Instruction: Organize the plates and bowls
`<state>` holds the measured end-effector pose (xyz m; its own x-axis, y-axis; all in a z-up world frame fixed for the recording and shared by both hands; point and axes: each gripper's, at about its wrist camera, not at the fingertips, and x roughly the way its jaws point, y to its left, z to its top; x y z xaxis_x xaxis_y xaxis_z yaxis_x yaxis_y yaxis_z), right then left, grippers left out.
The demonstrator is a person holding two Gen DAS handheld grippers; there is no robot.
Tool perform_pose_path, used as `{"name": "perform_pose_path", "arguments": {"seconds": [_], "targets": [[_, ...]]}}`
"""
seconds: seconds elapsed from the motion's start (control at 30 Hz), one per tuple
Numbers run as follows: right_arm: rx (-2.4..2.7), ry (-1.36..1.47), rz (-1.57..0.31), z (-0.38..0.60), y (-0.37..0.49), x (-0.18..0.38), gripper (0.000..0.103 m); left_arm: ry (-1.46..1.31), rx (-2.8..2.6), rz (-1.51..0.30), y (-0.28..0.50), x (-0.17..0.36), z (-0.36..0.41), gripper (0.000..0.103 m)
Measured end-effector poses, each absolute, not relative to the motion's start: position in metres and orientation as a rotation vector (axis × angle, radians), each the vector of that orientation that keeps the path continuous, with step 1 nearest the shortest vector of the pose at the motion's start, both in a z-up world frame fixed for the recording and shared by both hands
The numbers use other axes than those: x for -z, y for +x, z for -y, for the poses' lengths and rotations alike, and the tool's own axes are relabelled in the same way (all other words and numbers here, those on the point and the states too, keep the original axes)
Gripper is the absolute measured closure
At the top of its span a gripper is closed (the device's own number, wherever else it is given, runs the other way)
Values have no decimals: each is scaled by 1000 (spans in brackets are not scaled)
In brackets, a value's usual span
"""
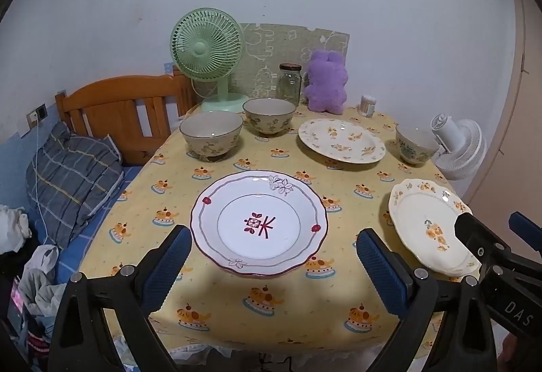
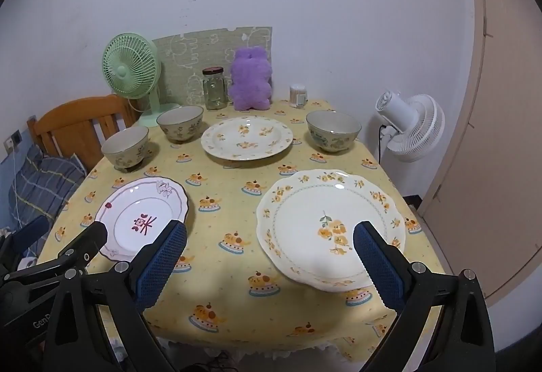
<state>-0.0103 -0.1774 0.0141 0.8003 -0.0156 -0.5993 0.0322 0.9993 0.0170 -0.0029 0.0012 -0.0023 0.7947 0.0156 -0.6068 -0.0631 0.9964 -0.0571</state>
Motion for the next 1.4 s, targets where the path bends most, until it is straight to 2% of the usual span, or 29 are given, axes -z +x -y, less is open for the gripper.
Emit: {"name": "perform_pose_path", "arguments": {"seconds": [1.4], "targets": [[34,26,-632,189,-11,-10,3,-52,-45,-645,-4,1,7,5]]}}
